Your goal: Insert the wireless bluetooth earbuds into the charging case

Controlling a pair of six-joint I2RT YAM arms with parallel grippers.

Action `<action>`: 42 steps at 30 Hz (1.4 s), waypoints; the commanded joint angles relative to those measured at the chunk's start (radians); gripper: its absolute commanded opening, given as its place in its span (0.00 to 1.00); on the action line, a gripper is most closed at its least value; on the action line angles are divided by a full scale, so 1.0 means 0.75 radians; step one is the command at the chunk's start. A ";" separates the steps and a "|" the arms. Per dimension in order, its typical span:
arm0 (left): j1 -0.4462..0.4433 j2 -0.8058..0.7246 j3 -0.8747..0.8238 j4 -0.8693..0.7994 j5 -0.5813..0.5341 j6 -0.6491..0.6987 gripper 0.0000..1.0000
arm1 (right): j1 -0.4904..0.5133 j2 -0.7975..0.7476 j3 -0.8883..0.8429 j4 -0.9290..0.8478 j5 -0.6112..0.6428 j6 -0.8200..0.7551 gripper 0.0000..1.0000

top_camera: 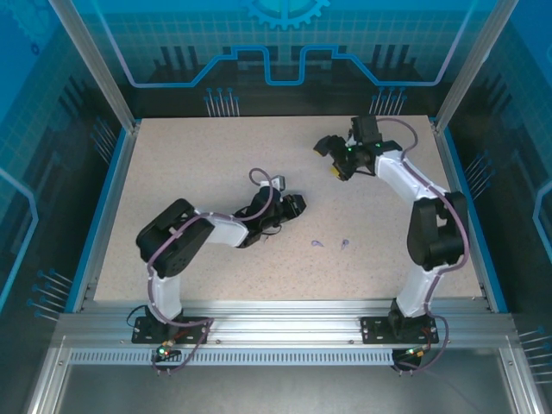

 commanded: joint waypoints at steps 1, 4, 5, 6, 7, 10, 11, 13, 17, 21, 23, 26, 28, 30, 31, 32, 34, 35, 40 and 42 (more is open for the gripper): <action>0.083 -0.160 -0.008 -0.152 0.297 0.129 0.00 | -0.031 -0.144 -0.240 0.210 -0.097 -0.180 0.78; 0.165 -0.232 0.024 -0.303 0.537 0.232 0.00 | -0.031 -0.262 -0.471 0.454 -0.204 -0.243 0.77; 0.186 -0.255 0.029 -0.339 0.609 0.268 0.00 | -0.023 -0.298 -0.536 0.498 -0.220 -0.260 0.76; 0.209 -0.269 0.034 -0.365 0.674 0.302 0.00 | -0.019 -0.328 -0.587 0.542 -0.245 -0.276 0.76; 0.231 -0.286 0.038 -0.392 0.740 0.322 0.00 | -0.008 -0.365 -0.647 0.594 -0.265 -0.293 0.76; 0.283 -0.314 0.037 -0.398 0.910 0.351 0.00 | 0.011 -0.459 -0.810 0.713 -0.293 -0.305 0.75; 0.293 -0.322 0.043 -0.412 0.946 0.355 0.00 | 0.017 -0.488 -0.854 0.757 -0.313 -0.310 0.75; 0.299 -0.325 0.064 -0.442 0.999 0.368 0.00 | 0.028 -0.549 -0.914 0.812 -0.347 -0.335 0.75; 0.299 -0.295 0.113 -0.452 1.071 0.348 0.00 | 0.074 -0.607 -0.930 0.780 -0.386 -0.424 0.75; 0.298 -0.284 0.142 -0.452 1.096 0.334 0.00 | 0.107 -0.594 -0.912 0.741 -0.387 -0.452 0.75; 0.297 -0.287 0.149 -0.453 1.099 0.334 0.00 | 0.117 -0.579 -0.901 0.739 -0.382 -0.450 0.74; 0.297 -0.286 0.158 -0.453 1.114 0.330 0.00 | 0.138 -0.552 -0.875 0.738 -0.385 -0.450 0.74; 0.296 -0.283 0.162 -0.455 1.119 0.329 0.00 | 0.153 -0.538 -0.857 0.734 -0.385 -0.452 0.74; 0.297 -0.282 0.165 -0.450 1.121 0.327 0.00 | 0.167 -0.528 -0.839 0.727 -0.378 -0.455 0.73; 0.298 -0.280 0.166 -0.445 1.124 0.327 0.00 | 0.174 -0.524 -0.831 0.723 -0.378 -0.460 0.73; 0.296 -0.280 0.168 -0.445 1.126 0.327 0.00 | 0.178 -0.517 -0.822 0.714 -0.375 -0.464 0.73; 0.295 -0.278 0.170 -0.441 1.135 0.324 0.00 | 0.184 -0.499 -0.804 0.691 -0.362 -0.475 0.73; 0.295 -0.278 0.170 -0.441 1.139 0.325 0.00 | 0.183 -0.493 -0.800 0.686 -0.357 -0.478 0.73; 0.295 -0.286 0.170 -0.436 1.150 0.327 0.00 | 0.168 -0.455 -0.808 0.658 -0.308 -0.493 0.71; 0.295 -0.294 0.172 -0.438 1.151 0.325 0.00 | 0.151 -0.439 -0.824 0.659 -0.294 -0.487 0.70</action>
